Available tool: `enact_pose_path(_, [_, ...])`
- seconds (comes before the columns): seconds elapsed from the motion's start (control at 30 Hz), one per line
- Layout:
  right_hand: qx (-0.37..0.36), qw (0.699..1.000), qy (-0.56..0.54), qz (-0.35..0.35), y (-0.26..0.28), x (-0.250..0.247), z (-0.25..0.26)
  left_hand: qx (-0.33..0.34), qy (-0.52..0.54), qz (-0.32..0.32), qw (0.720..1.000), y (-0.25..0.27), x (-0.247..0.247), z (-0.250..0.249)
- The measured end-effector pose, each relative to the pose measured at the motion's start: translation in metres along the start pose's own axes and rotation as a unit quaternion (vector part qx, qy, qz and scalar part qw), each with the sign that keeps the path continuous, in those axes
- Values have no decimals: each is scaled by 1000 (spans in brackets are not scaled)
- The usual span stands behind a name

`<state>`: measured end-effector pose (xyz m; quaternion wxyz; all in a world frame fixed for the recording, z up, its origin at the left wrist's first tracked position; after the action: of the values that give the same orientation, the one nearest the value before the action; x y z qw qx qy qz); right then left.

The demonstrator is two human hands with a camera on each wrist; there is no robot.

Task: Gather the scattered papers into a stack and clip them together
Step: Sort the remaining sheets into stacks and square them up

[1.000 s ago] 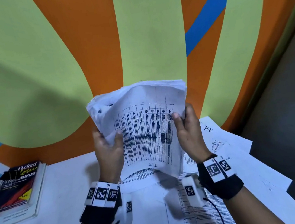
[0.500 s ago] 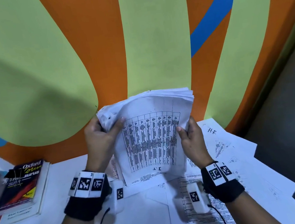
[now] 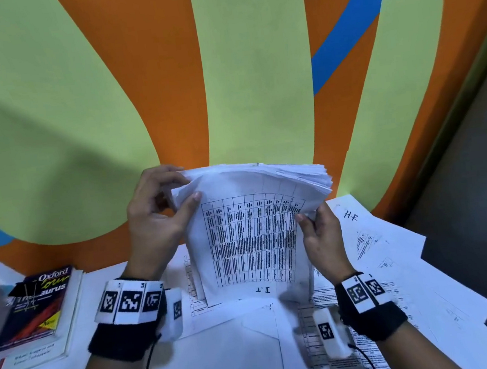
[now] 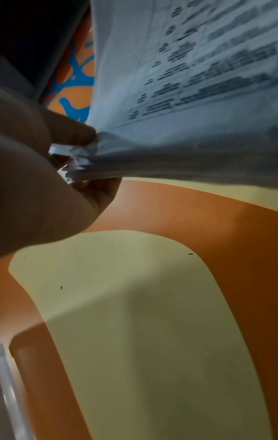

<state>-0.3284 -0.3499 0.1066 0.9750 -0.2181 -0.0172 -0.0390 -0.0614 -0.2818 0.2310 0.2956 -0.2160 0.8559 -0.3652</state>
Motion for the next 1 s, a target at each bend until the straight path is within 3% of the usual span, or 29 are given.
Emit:
enact_pose_path(0.17, [6, 1000, 6, -12, -1, 1, 2, 43, -83, 75, 993, -7, 3, -5])
enact_pose_path(0.27, [8, 1000, 14, -20, -1, -1, 5, 52, -112, 61, 990, -8, -8, -3])
enact_pose_path(0.33, [4, 1000, 2, -20, -3, 0, 8, -4, -53, 7, 999, -9, -19, 3])
enact_pose_path(0.4, [5, 1000, -14, -18, -7, 3, 11, -102, 79, -19, 991, -7, -20, 18])
enact_pose_path(0.47, [-2, 1000, -19, -14, -11, 7, 18, -174, 148, 29, 973, 0, -2, 31])
enact_pose_path(0.53, [-26, 999, -35, -1, -15, 14, 33, -200, 98, 54, 973, 7, 8, 39])
enact_pose_path(0.7, [-118, 992, -19, 28, -24, 34, 79, -148, 38, -87, 984, 1, -16, 13])
enact_pose_path(0.77, [-143, 989, 9, 37, -23, 40, 85, -117, 14, -84, 989, 1, -17, 4])
enact_pose_path(0.9, [-61, 995, 26, 72, -16, 55, 50, -198, 3, -2, 980, 29, 12, 41])
enact_pose_path(1.0, [-8, 994, 53, 97, -9, 62, 15, -244, -40, -16, 969, 49, 18, 64])
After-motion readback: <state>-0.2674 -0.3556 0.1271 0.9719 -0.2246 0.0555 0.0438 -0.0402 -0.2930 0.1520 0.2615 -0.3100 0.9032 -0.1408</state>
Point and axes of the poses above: each hand's wrist, its own y-axis away from the middle knuckle, its own x-axis out of the palm, z = x × y, the point moved 9 cm from there along -y, towards the middle knuckle, and after that the axes turned 14 degrees about -y, right-handed, at the moved point
